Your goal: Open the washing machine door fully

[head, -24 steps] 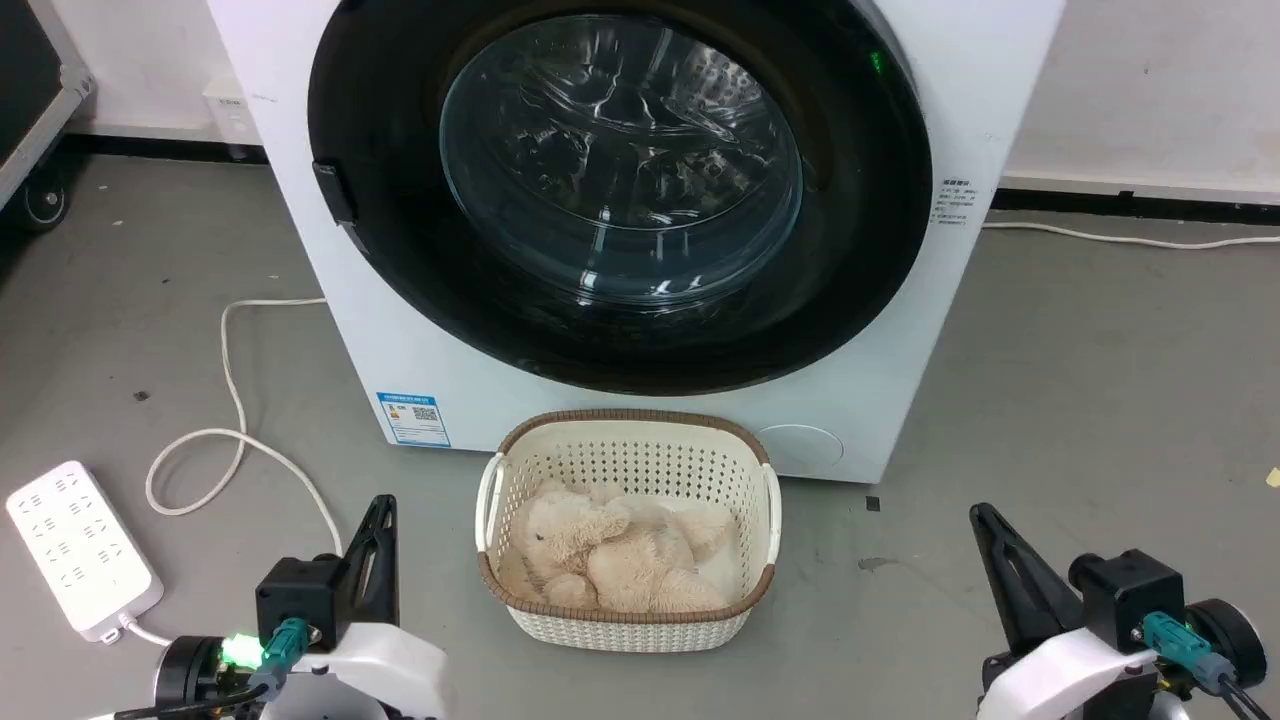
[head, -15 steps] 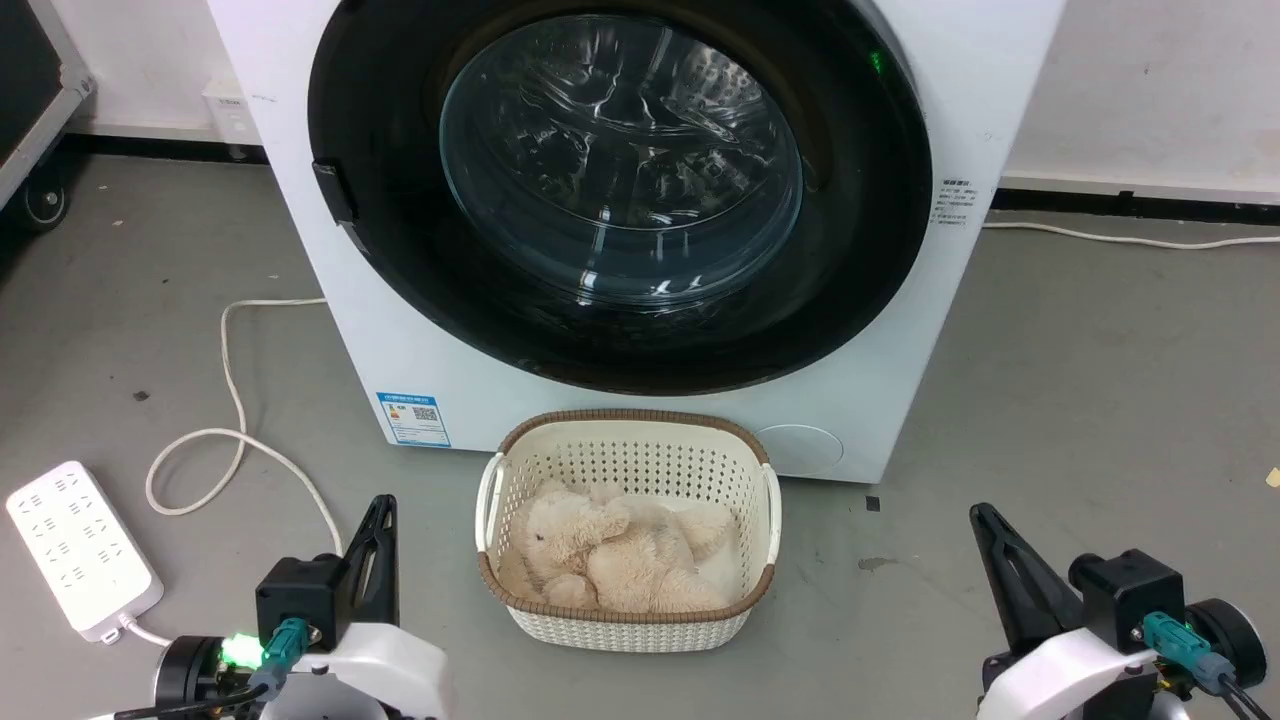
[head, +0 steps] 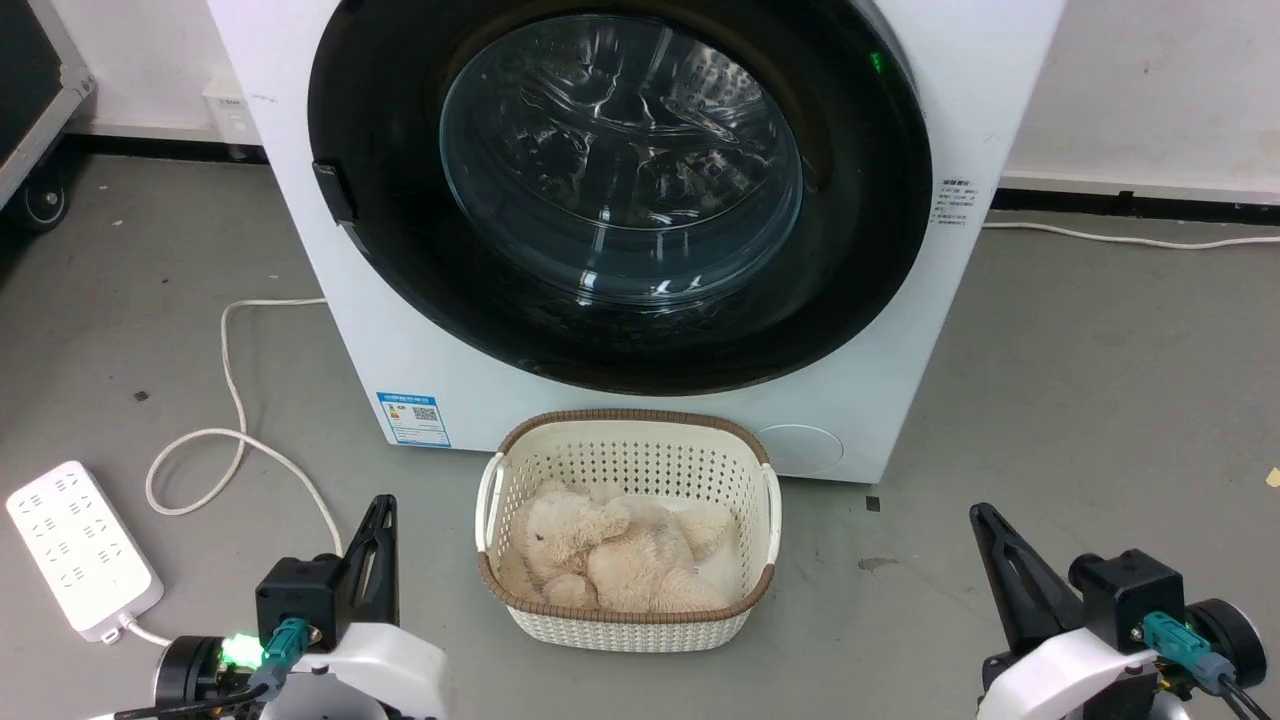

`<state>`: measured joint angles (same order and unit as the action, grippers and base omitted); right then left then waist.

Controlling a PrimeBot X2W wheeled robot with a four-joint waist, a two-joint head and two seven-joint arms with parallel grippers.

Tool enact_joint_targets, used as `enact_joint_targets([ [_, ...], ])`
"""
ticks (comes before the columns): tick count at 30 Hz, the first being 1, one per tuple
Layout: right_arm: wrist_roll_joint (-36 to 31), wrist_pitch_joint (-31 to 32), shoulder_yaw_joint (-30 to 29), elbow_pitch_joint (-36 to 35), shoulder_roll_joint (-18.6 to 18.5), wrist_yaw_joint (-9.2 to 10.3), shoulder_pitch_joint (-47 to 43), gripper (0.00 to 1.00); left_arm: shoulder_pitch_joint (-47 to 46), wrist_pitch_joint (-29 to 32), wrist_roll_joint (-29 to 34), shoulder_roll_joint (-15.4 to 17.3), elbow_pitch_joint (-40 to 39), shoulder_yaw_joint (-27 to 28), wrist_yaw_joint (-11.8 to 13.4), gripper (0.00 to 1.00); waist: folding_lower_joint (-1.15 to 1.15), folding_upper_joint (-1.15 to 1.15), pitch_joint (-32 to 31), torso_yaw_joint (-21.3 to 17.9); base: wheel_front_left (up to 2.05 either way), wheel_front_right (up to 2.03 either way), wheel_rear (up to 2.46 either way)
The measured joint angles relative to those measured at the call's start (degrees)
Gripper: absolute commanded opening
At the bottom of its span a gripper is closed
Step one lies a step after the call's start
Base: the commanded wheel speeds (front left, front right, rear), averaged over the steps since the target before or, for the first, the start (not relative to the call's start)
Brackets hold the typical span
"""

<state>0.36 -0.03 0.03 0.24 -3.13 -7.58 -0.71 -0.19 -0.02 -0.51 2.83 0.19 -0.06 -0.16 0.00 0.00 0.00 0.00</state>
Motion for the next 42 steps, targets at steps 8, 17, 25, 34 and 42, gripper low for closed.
enact_joint_targets([
  [8,0.00,0.00,0.00,0.00,0.00,0.00,0.00,0.00,0.00,0.00,0.00,0.00,0.00,0.00,0.00,0.00,0.00,0.00,0.00,0.00,0.00,0.00,0.00],
  [17,0.00,0.00,0.00,0.00,0.00,0.00,0.00,0.00,0.00,0.00,0.00,0.00,0.00,0.00,0.00,0.00,0.00,0.00,0.00,0.00,0.00,0.00,0.00],
  [25,0.00,0.00,0.00,0.00,0.00,0.00,0.00,0.00,0.00,0.00,0.00,0.00,0.00,0.00,0.00,0.00,0.00,0.00,0.00,0.00,0.00,0.00,0.00],
  [34,0.00,0.00,0.01,0.00,0.00,0.00,0.00,0.00,0.00,0.00,0.00,0.00,0.00,0.00,0.00,0.00,0.00,0.00,0.00,0.00,0.00,0.00,0.00],
  [42,0.00,0.00,0.00,0.00,0.00,0.00,0.00,0.00,0.00,0.00,0.01,0.00,0.00,0.00,0.00,0.00,0.00,0.00,0.00,0.00,0.00,0.00,0.00],
])
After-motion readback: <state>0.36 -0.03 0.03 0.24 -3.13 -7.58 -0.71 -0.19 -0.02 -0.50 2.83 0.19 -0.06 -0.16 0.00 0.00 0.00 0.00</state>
